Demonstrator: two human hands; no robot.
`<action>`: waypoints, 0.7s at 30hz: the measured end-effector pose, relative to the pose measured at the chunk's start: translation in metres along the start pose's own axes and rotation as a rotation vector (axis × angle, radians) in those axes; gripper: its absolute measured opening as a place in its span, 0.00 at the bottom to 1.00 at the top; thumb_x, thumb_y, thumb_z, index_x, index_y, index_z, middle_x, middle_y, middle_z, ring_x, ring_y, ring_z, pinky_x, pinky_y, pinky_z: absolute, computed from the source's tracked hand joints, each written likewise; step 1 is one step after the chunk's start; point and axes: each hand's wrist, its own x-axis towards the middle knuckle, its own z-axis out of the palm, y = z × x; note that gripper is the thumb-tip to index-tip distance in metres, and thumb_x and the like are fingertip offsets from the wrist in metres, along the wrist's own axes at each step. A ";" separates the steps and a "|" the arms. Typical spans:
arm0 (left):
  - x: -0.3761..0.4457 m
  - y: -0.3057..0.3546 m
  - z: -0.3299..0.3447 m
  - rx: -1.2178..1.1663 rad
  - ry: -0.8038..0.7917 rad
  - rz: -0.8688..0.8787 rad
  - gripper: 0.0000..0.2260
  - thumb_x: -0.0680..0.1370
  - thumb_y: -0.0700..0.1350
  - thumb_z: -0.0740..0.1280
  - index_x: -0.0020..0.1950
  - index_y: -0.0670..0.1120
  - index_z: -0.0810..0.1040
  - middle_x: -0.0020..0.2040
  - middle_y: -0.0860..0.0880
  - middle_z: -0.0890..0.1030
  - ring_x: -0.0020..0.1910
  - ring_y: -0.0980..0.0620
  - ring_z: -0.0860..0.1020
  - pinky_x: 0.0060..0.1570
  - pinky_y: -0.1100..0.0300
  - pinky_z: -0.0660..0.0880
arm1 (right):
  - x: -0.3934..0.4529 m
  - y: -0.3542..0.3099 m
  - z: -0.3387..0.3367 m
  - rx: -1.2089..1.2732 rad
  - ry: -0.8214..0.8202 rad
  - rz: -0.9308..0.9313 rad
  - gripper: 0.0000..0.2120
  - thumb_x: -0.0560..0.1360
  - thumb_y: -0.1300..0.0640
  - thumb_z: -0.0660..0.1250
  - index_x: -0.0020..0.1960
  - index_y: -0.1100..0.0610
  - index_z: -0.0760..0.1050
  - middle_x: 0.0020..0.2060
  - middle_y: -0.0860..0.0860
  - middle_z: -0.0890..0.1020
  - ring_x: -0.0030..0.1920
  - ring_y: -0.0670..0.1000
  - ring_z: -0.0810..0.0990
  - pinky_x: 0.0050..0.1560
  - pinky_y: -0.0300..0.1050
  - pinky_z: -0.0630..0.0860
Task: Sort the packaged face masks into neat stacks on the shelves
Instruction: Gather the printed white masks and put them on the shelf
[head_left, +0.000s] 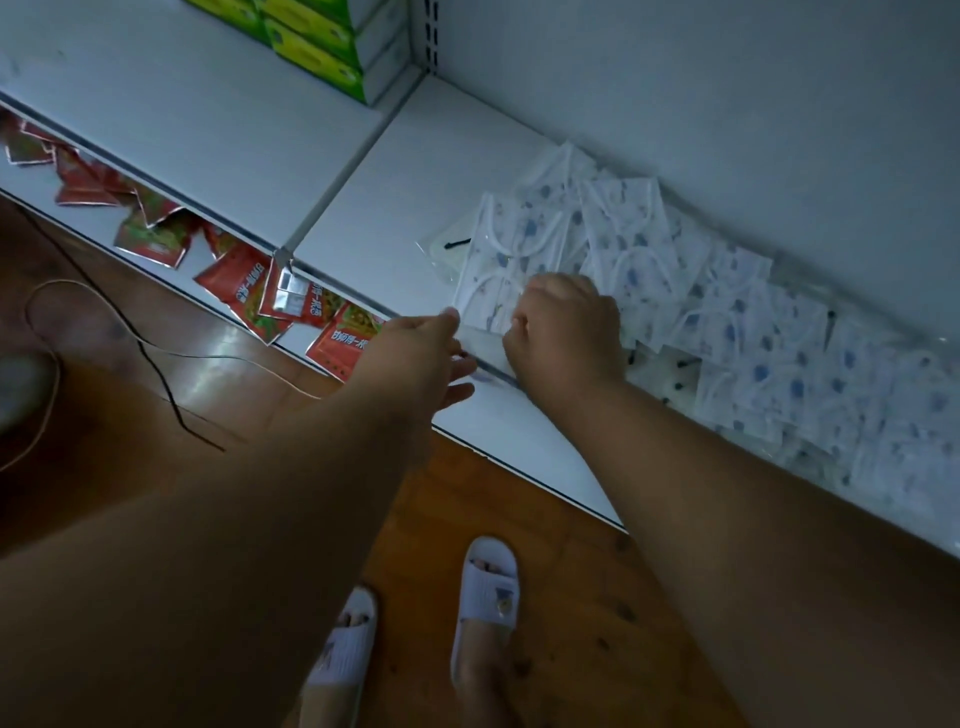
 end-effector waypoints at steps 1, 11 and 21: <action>0.003 0.003 0.000 -0.017 0.011 -0.034 0.07 0.82 0.47 0.65 0.51 0.44 0.76 0.53 0.44 0.82 0.52 0.46 0.83 0.51 0.50 0.82 | -0.007 0.002 0.003 0.024 -0.013 -0.050 0.10 0.78 0.51 0.63 0.56 0.53 0.77 0.57 0.50 0.78 0.60 0.52 0.73 0.59 0.49 0.67; 0.009 0.001 0.002 0.089 0.028 0.007 0.08 0.80 0.46 0.68 0.56 0.43 0.78 0.50 0.43 0.83 0.48 0.48 0.84 0.48 0.52 0.83 | -0.019 0.013 0.018 0.007 0.001 -0.122 0.06 0.78 0.56 0.63 0.48 0.55 0.78 0.48 0.52 0.77 0.53 0.56 0.74 0.53 0.50 0.66; 0.005 0.011 -0.008 0.130 0.031 -0.056 0.11 0.80 0.42 0.68 0.61 0.43 0.76 0.52 0.46 0.79 0.50 0.42 0.81 0.40 0.53 0.83 | -0.010 0.000 0.001 0.443 0.056 -0.155 0.11 0.75 0.59 0.58 0.47 0.62 0.77 0.50 0.57 0.77 0.50 0.55 0.75 0.52 0.52 0.75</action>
